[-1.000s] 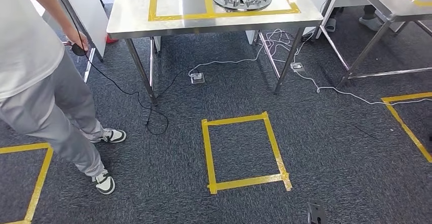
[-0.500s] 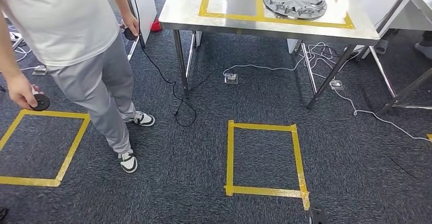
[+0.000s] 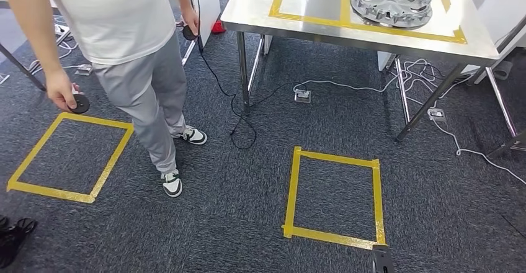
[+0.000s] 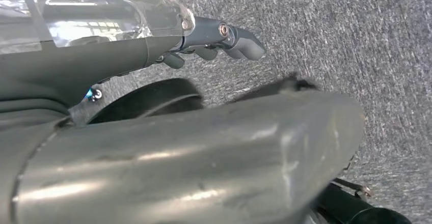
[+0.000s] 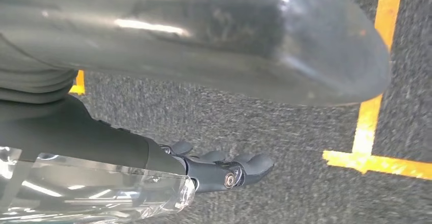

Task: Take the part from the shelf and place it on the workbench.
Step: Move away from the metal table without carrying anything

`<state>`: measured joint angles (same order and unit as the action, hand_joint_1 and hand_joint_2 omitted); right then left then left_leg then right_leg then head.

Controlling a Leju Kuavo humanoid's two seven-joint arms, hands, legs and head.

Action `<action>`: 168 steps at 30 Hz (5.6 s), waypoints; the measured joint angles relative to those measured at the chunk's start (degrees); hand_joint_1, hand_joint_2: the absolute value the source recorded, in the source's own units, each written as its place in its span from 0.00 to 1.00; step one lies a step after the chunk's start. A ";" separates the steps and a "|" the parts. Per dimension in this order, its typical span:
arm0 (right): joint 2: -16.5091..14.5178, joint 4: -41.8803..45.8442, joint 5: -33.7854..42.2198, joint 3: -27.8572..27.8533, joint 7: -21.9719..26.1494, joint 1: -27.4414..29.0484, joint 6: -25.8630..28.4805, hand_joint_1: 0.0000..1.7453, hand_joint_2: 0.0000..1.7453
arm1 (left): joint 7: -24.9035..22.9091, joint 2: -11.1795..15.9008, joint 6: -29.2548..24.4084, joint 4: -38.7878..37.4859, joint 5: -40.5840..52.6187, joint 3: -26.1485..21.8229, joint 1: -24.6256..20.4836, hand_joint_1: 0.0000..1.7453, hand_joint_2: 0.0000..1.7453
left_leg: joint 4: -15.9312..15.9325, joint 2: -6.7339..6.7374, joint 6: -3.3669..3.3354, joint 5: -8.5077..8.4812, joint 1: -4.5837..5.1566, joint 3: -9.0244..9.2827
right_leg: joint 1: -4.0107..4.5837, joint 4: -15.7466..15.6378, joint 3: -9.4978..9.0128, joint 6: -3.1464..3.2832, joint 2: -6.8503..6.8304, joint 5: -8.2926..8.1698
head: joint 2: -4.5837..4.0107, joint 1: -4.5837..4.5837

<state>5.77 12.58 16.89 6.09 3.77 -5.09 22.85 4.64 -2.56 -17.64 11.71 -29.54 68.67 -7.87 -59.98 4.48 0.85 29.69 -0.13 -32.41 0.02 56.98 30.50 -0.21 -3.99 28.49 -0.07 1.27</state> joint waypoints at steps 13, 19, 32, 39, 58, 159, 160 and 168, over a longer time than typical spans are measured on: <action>-0.15 -0.23 -0.01 0.29 -1.41 0.45 -0.13 0.00 0.00 | 0.70 -0.07 0.41 -0.01 0.75 0.42 0.25 0.00 0.00 | 1.31 -8.20 -2.82 -1.85 0.23 -0.62 | -0.43 9.65 2.64 -1.40 4.67 4.20 | 0.00 -1.76; 0.66 -0.32 0.23 0.82 -1.23 -0.08 -0.68 0.00 0.00 | 0.76 -0.24 0.37 0.01 0.95 0.49 0.01 0.00 0.00 | 1.13 -11.04 -1.02 -2.73 0.14 -1.99 | -0.57 -0.82 -1.60 -0.21 6.81 0.92 | 0.01 -1.85; 1.12 -0.54 0.18 1.46 -0.88 -0.08 -1.15 0.00 0.00 | 0.21 -0.25 0.40 0.01 1.26 1.29 -0.38 0.00 0.00 | 0.49 2.07 -0.36 -0.14 0.01 -0.43 | -0.23 -0.36 -1.68 -1.18 -1.45 1.26 | 0.00 0.27; 1.17 -0.57 -0.08 1.69 -1.34 0.32 -0.55 0.00 0.00 | 0.91 -0.22 0.39 -0.01 1.02 1.36 -0.22 0.00 0.00 | 0.72 -3.73 -2.84 -1.25 -0.03 -1.38 | -0.78 10.59 2.42 -2.53 3.02 8.62 | 0.00 -1.06; 0.90 -0.76 -0.01 3.20 -2.24 0.18 -0.08 0.00 0.00 | 1.36 0.05 -0.06 -0.04 0.32 1.38 0.60 0.00 0.00 | -13.12 -4.01 1.03 3.84 -0.85 -8.36 | -0.69 -1.06 -1.64 0.13 1.32 0.99 | 0.00 -0.32; 2.38 -1.09 -1.28 7.25 -1.96 -0.04 -5.20 0.00 0.00 | 1.25 -0.71 -1.63 0.01 0.29 1.38 0.26 0.00 0.00 | 0.90 -1.17 -1.74 -0.42 0.27 -1.37 | -0.52 0.50 -2.78 -2.14 -0.63 4.88 | 0.00 -1.11; 2.40 -1.09 -1.28 7.26 -1.96 0.06 -5.24 0.00 0.00 | 1.22 -0.77 -1.63 0.01 0.29 1.38 0.15 0.00 0.00 | 0.95 -2.09 -2.08 -0.54 0.23 -1.38 | -0.66 3.03 -1.77 -2.31 1.04 6.59 | 0.00 -1.26; 2.76 -1.17 -1.26 7.26 -1.96 0.18 -5.28 0.00 0.00 | 1.22 -1.09 -1.60 0.01 0.29 1.38 -0.01 0.00 0.00 | 0.84 -9.73 -2.76 -0.86 0.88 -0.99 | -0.40 5.15 0.73 -0.56 6.59 3.54 | 0.00 -2.75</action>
<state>8.53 11.41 15.63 13.35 1.81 -4.91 17.57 5.86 -3.65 -19.24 11.72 -29.24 70.05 -7.88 -59.15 -5.25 -1.91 28.83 0.75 -33.39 -0.38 62.13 31.22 -0.77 2.60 32.03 -0.06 -1.49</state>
